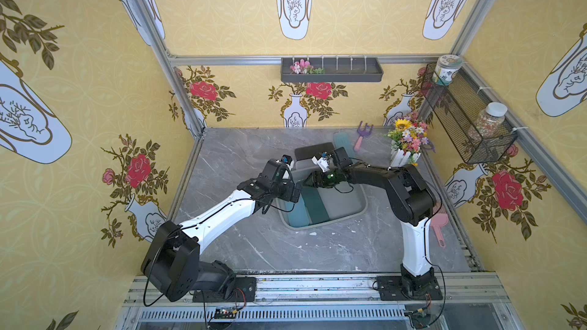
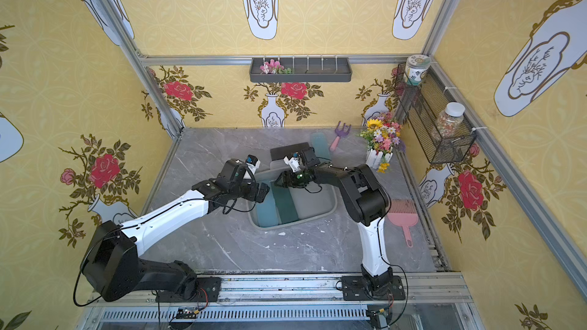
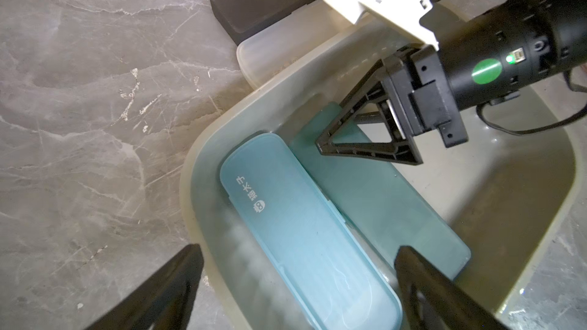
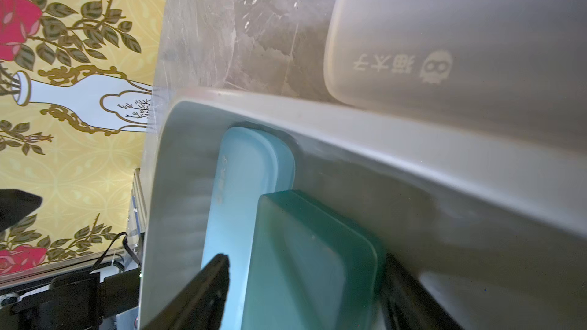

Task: Put the pencil case into the storage box
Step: Place the pencil case at the storage box, then move the storage box to the center of the board.

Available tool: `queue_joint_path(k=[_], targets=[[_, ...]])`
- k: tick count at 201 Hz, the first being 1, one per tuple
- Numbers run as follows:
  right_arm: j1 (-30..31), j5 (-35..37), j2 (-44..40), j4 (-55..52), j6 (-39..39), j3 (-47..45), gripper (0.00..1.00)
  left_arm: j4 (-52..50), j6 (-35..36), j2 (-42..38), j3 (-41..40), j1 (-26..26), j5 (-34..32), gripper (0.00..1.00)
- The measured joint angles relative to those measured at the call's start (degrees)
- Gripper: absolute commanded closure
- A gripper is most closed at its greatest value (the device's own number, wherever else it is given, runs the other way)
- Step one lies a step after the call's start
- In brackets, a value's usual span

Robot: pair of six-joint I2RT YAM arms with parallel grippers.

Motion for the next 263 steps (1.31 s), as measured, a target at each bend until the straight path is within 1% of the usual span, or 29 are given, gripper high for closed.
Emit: queue_joint_path(k=[6, 33, 63, 95, 127, 155, 164, 187, 215, 247, 263], targets=[[-0.1, 1.4, -0.9, 0.0, -0.3, -0.5, 0.03, 0.1, 0.0, 0.1, 0.0, 0.0, 0.0, 0.0], [-0.9, 6.5, -6.2, -0.9, -0.4, -3.2, 0.03, 0.4, -0.6, 0.1, 0.0, 0.1, -0.3, 0.0], [-2.1, 12.4, -14.7, -3.3, -1.7, -4.7, 0.03, 0.3, -2.4, 0.2, 0.6, 0.5, -1.4, 0.0], [-4.1, 19.0, -22.5, -9.6, -5.0, -4.6, 0.03, -0.8, -5.8, 0.3, 0.8, 0.6, -2.1, 0.0], [-6.8, 24.6, -26.8, -15.8, -8.1, -6.6, 0.03, -2.8, -11.3, 1.4, -0.5, 0.6, -4.2, 0.0], [-9.1, 27.7, -27.7, -19.2, -9.4, -10.1, 0.03, -4.6, -15.8, 1.9, -2.8, 0.6, -5.5, 0.0], [-9.4, 28.5, -27.7, -19.8, -9.6, -11.0, 0.0, -4.9, -17.0, 1.7, -3.7, 0.6, -5.7, 0.0], [-9.8, 28.6, -26.4, -20.1, -10.9, -12.0, 0.1, -5.0, -18.5, 1.6, -5.0, 0.6, -6.1, 0.01], [-10.1, 28.8, -24.3, -19.7, -11.1, -13.3, 0.11, -4.6, -19.5, 3.5, -6.0, 0.6, -6.9, 0.06], [-10.4, 30.0, -23.9, -19.6, -11.4, -13.9, 0.11, -2.9, -19.8, 6.4, -6.4, 0.6, -6.8, 0.18], [-10.7, 30.0, -23.9, -19.5, -11.7, -14.1, 0.11, -2.2, -19.9, 8.1, -5.9, 0.6, -6.5, 0.2]])
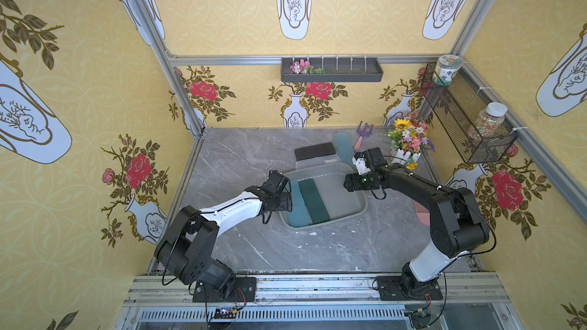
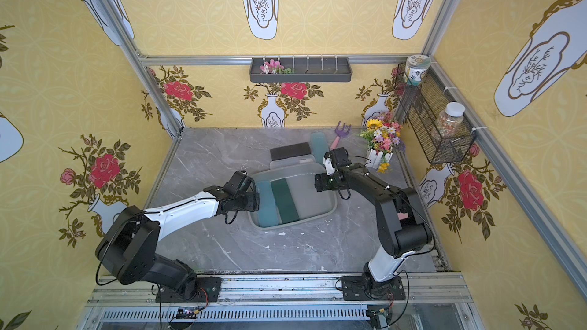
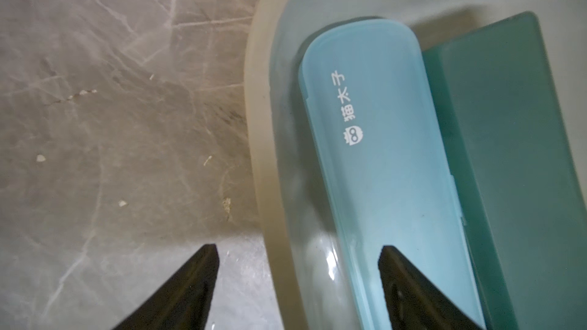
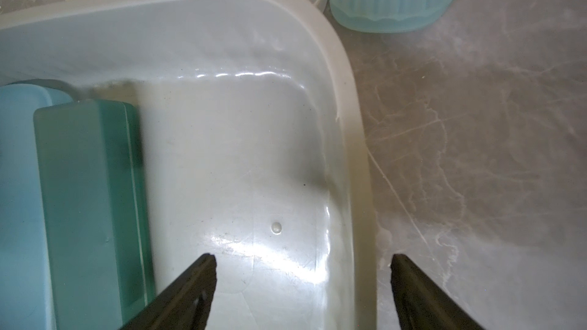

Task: Put the pencil case into the storage box
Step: Move the storage box to the center of the board.

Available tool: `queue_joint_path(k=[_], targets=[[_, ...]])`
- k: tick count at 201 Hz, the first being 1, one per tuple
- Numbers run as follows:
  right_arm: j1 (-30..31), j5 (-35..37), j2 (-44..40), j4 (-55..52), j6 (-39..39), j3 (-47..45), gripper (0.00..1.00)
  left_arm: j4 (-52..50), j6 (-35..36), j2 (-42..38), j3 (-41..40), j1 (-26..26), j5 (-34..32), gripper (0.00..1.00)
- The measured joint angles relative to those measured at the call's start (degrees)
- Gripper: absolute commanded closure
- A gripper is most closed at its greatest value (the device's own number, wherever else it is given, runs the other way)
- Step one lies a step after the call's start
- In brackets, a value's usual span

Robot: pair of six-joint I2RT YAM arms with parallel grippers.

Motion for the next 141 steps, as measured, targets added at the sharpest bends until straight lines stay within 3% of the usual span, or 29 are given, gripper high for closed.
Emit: queue_joint_path(k=[63, 93, 141], targets=[[-1.6, -1.1, 1.2, 0.6, -0.2, -0.5, 0.16, 1.4, 0.0, 2.4, 1.4, 0.2, 0.3, 0.21], [-0.7, -3.0, 2.9, 2.1, 0.9, -0.7, 0.2, 1.3, 0.0, 2.7, 1.9, 1.6, -0.3, 0.32], [3.9, -3.0, 6.1, 3.3, 2.6, 1.0, 0.24, 1.3, 1.0, 3.7, 3.8, 5.3, -0.3, 0.42]])
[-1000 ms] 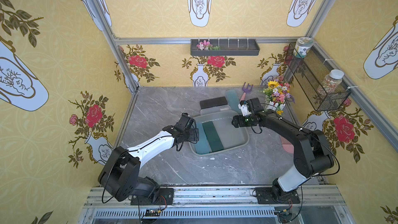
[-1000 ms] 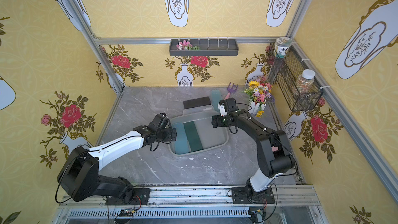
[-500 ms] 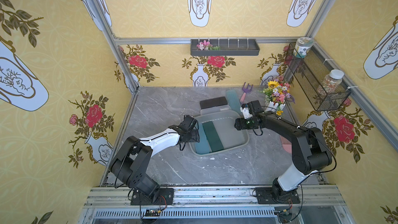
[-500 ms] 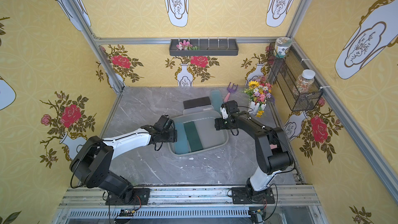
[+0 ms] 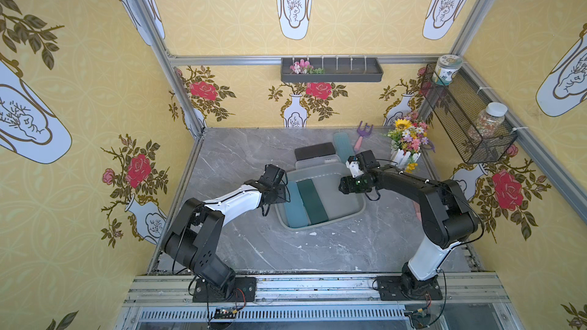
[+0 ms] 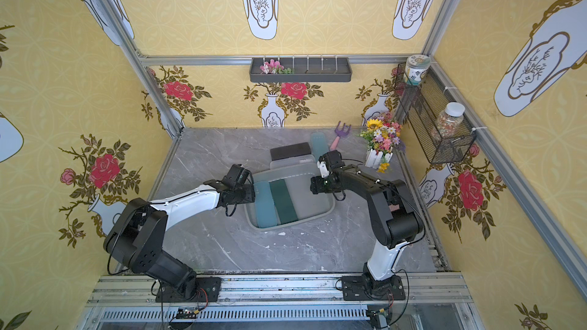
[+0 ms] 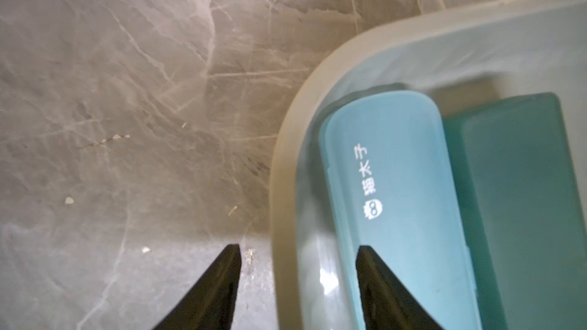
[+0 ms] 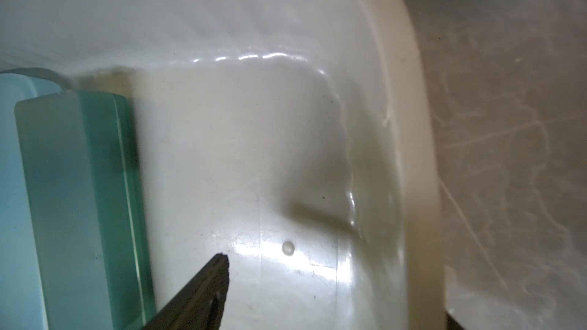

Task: Put the pencil case into the storage box
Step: Move the storage box to the center of the board.

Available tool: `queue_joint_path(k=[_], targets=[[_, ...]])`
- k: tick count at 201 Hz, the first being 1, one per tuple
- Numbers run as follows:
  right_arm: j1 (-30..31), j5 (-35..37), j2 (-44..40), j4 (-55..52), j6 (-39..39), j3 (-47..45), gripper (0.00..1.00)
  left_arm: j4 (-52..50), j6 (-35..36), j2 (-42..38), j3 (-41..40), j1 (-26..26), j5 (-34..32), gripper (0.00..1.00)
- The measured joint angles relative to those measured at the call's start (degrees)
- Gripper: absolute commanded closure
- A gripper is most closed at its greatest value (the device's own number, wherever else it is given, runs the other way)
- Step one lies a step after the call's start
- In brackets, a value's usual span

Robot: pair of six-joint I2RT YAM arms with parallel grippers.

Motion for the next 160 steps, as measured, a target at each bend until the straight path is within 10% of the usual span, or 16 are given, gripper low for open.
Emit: queue_joint_path(k=[160], targets=[[12.9, 4.7, 19.6, -3.3, 8.9, 24.3, 0.24, -2.5, 10.3, 14.2, 17.4, 18.6, -0.7, 0.47]])
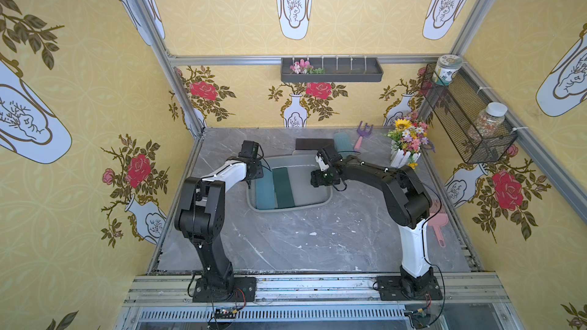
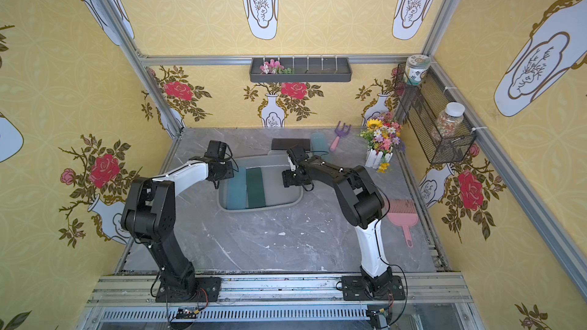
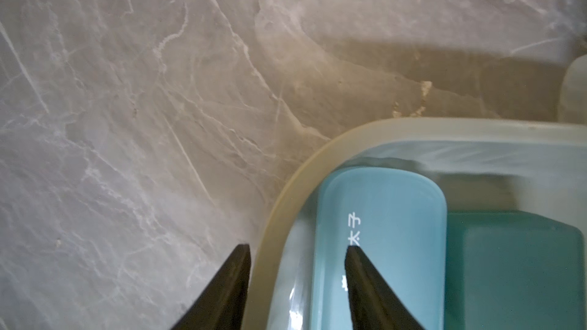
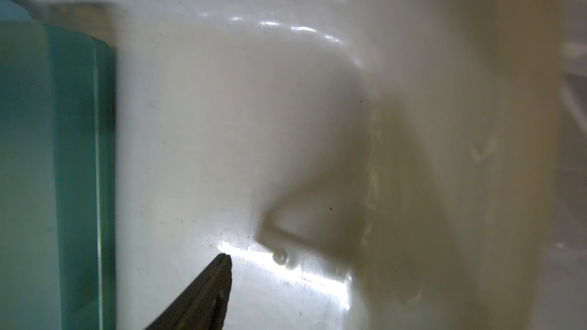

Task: Put the pencil case into the storage box
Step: Move the storage box to the center of the board, then pick up the pencil case from the center of the board.

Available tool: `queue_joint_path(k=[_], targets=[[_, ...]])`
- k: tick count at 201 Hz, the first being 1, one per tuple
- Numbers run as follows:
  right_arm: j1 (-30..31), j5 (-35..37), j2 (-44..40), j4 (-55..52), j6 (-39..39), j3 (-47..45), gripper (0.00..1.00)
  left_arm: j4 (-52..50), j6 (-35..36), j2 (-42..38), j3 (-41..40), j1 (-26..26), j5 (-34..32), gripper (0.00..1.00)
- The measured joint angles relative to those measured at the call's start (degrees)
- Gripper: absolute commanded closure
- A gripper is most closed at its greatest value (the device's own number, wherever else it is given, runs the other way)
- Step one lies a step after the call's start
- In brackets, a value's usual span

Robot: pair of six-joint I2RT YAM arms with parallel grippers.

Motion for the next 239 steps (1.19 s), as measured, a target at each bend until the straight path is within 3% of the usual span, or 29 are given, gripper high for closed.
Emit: queue_joint_path(k=[27, 41, 50, 56, 59, 105, 136, 184, 239], targets=[[0.6, -0.6, 1.4, 0.0, 0.5, 2.2, 0.09, 0.0, 0.9, 0.3, 0.4, 1.4, 0.1, 0.44], [0.6, -1.5, 0.9, 0.7, 0.2, 1.6, 0.02, 0.1, 1.2, -0.4, 0.2, 1.5, 0.5, 0.36], [0.5, -1.9, 0.0, 1.9, 0.2, 0.4, 0.03, 0.1, 1.2, -1.3, -0.1, 1.5, 1.1, 0.25], [0.2, -2.4, -0.8, 2.4, 0.1, -0.7, 0.03, 0.1, 1.2, -1.9, -0.2, 1.4, 1.5, 0.03], [0.0, -2.6, -1.2, 2.7, 0.2, -1.2, 0.03, 0.1, 1.2, -2.2, -0.3, 1.4, 1.7, 0.0], [-6.7, -3.1, -11.7, 3.3, 0.2, -8.8, 0.03, 0.4, 1.3, -9.2, -0.5, 1.2, -0.5, 0.0], [-10.0, -2.3, -14.6, 2.1, -0.9, -8.7, 0.03, 2.0, 1.2, -15.7, -2.6, 1.2, -1.7, 0.0], [-12.8, 2.1, -16.5, 2.6, -3.2, -9.1, 0.03, 16.5, 1.2, -31.5, -14.3, 1.2, 4.7, 0.0], [-15.2, 0.8, -17.2, 5.4, -1.7, -9.7, 0.03, 20.8, 0.2, -33.2, -13.1, 1.4, 6.1, 0.0]])
